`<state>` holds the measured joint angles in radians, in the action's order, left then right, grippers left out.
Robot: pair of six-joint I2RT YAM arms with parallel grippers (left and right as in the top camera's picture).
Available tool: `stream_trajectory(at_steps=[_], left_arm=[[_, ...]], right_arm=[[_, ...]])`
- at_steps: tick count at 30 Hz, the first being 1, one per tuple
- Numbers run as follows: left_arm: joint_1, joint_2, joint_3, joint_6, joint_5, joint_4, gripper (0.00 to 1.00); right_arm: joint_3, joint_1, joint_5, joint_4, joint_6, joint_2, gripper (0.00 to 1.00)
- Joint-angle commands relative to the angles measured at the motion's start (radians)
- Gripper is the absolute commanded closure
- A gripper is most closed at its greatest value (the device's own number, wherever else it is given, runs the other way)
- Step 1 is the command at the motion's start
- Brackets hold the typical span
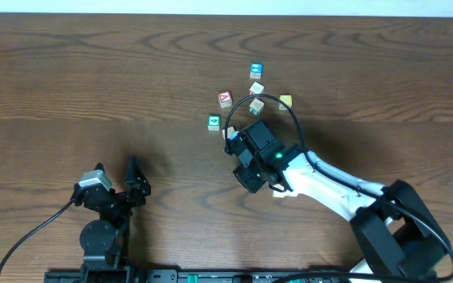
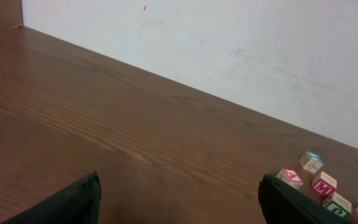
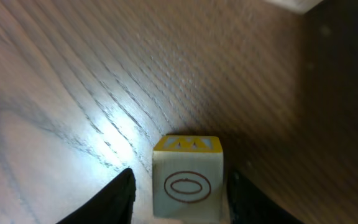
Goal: Lift 5 blocks
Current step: 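Lower right gripper and close on the yellow-topped oval block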
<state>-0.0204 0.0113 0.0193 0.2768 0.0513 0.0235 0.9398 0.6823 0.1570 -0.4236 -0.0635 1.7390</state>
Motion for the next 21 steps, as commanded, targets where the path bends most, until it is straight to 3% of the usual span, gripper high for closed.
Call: stream_trajectory(at_steps=[1, 6, 12, 21], left_arm=[[0.003, 0.000, -0.015, -0.006, 0.016, 0.046, 0.19], [0.003, 0.000, -0.015, -0.006, 0.016, 0.046, 0.19], [0.003, 0.000, -0.015, -0.006, 0.016, 0.046, 0.19], [0.003, 0.000, -0.015, -0.006, 0.016, 0.046, 0.19]], right_arm=[[0.016, 0.006, -0.003, 0.010, -0.005, 0.020, 0.59], [0.016, 0.006, -0.016, 0.026, 0.003, 0.020, 0.60], [0.026, 0.006, -0.018, 0.027, 0.006, 0.020, 0.54], [0.073, 0.006, -0.018, -0.002, 0.006, 0.020, 0.59]])
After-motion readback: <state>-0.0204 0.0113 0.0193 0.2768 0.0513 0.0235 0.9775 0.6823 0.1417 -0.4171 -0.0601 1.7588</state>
